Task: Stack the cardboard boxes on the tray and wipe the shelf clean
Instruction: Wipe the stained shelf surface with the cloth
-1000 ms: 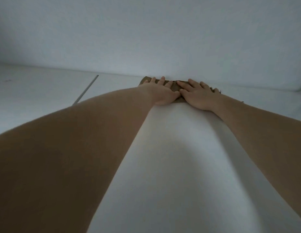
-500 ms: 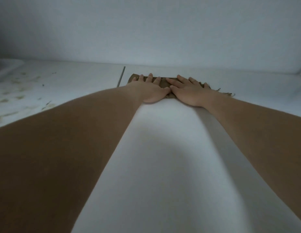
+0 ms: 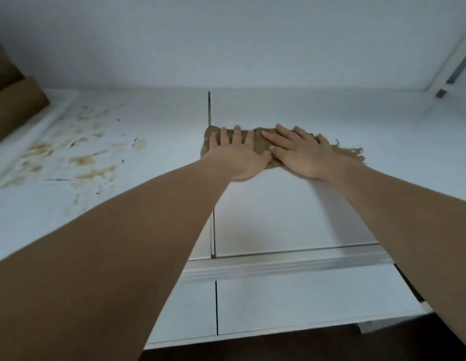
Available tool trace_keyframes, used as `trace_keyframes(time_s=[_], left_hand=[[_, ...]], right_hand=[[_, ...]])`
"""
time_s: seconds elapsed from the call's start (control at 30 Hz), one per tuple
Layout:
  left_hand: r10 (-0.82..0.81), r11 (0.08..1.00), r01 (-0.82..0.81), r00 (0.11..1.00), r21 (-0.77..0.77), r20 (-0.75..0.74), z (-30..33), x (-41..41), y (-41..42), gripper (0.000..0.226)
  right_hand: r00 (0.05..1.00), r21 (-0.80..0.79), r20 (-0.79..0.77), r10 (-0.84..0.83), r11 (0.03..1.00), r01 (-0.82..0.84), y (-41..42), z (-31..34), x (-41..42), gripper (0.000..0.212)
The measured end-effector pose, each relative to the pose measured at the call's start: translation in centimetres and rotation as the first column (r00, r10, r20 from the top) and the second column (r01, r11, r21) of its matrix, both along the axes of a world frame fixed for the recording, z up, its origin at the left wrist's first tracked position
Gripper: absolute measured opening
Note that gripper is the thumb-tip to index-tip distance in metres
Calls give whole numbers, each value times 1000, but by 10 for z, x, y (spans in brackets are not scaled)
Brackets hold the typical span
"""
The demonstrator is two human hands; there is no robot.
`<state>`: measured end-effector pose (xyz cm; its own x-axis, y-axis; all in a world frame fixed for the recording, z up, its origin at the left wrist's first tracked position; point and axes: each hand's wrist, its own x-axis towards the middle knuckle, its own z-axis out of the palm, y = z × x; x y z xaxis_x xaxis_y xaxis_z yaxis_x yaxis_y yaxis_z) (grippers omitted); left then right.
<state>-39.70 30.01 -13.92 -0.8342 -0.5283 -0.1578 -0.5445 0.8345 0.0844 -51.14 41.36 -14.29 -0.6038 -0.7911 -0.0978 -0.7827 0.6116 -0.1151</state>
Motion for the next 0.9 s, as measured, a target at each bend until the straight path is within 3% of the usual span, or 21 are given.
trace_keyframes(time_s=[0.63,0.9], left_hand=[[-142,989,139,989,58,50,8,117,77,73],[-214,972,215,977,100,-15,5,155,92,68]], right_hand=[[996,10,69,-60,998,60,82,2,125,51],[998,-84,67,-16,996,22,98,1,171,51]])
